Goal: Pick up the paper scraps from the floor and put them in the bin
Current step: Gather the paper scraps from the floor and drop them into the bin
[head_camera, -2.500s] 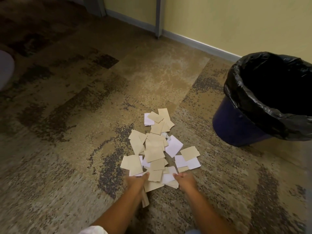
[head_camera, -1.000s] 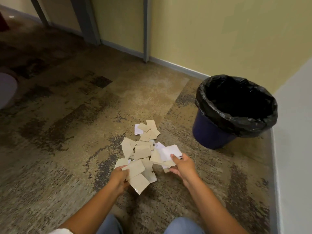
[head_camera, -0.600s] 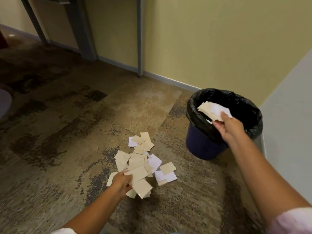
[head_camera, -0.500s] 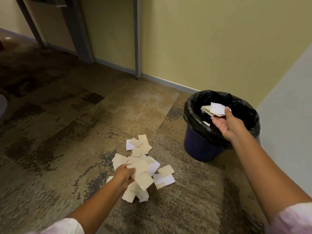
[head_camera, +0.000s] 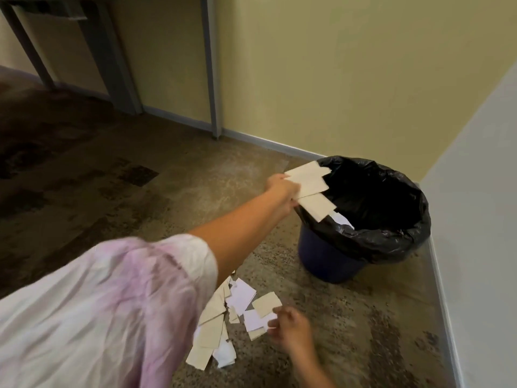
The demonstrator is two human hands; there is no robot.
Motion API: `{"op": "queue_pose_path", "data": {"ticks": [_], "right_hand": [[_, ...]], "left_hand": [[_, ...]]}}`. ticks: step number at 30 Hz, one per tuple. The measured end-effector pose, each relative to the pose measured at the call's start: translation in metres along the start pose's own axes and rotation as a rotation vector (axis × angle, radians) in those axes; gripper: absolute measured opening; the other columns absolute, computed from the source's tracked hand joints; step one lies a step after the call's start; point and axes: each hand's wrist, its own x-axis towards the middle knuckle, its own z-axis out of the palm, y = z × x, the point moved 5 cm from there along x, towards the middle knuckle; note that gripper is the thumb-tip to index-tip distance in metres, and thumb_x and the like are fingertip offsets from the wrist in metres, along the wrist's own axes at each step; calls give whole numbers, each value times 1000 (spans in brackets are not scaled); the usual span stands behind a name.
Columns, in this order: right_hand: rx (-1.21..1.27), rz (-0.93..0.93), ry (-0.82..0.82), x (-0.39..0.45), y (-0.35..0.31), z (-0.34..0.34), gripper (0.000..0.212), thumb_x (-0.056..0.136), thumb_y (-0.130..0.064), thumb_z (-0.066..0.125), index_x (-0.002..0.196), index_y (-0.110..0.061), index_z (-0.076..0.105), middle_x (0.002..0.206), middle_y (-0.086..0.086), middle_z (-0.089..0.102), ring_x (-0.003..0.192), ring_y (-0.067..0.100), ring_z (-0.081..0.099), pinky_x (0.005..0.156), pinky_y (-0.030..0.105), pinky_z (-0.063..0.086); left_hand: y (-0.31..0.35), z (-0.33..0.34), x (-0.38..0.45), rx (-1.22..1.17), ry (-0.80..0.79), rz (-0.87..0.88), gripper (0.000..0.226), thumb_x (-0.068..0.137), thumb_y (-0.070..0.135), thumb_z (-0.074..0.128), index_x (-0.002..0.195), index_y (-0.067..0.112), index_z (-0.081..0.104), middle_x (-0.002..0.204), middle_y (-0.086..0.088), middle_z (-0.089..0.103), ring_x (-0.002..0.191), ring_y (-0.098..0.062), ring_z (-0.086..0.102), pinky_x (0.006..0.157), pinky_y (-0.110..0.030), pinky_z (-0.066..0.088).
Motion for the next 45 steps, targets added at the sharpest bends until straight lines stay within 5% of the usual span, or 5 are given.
{"op": "queue_pose_path", "data": {"ticks": [9, 15, 24, 31, 45], "right_hand": [[135, 65, -101, -8, 28, 6, 24, 97, -5, 45, 77, -5, 58, 42, 3, 59, 32, 12, 51, 34, 16, 38], [59, 129, -44, -1, 52, 6, 19, 98, -15, 47, 84, -11, 59, 64, 5, 63, 55, 17, 57, 49, 24, 45], [-132, 183, -121, 33, 68, 9, 9, 95, -16, 53, 89, -18, 59, 92, 3, 61, 83, 16, 61, 73, 31, 53], [-555, 17, 118, 99, 44, 1, 38, 88, -29, 64, 120, -10, 56, 125, 11, 59, 109, 28, 58, 85, 34, 50], [-674, 144, 183, 132, 58, 50, 67, 80, -22, 74, 133, -5, 38, 133, 20, 50, 118, 37, 52, 89, 39, 49]], "left_hand": [[-9, 72, 36, 318, -166, -57, 65, 95, 40, 48, 145, 6, 25, 138, -18, 45, 107, -32, 58, 89, -41, 52], [-24, -37, 62, 782, 255, 282, 49, 96, 43, 41, 127, 5, 41, 120, -18, 60, 102, -34, 62, 83, -39, 52], [-188, -248, 35, 1220, 245, -252, 65, 84, 53, 58, 123, 2, 50, 122, -20, 60, 110, -34, 59, 87, -38, 49], [-252, -307, -3, 989, 612, -591, 99, 70, 50, 75, 142, 10, 21, 147, -21, 21, 135, -41, 25, 103, -51, 35], [-290, -318, -17, 559, 814, -592, 91, 74, 31, 78, 139, -2, 25, 140, -27, 38, 126, -43, 43, 95, -50, 42]]}}
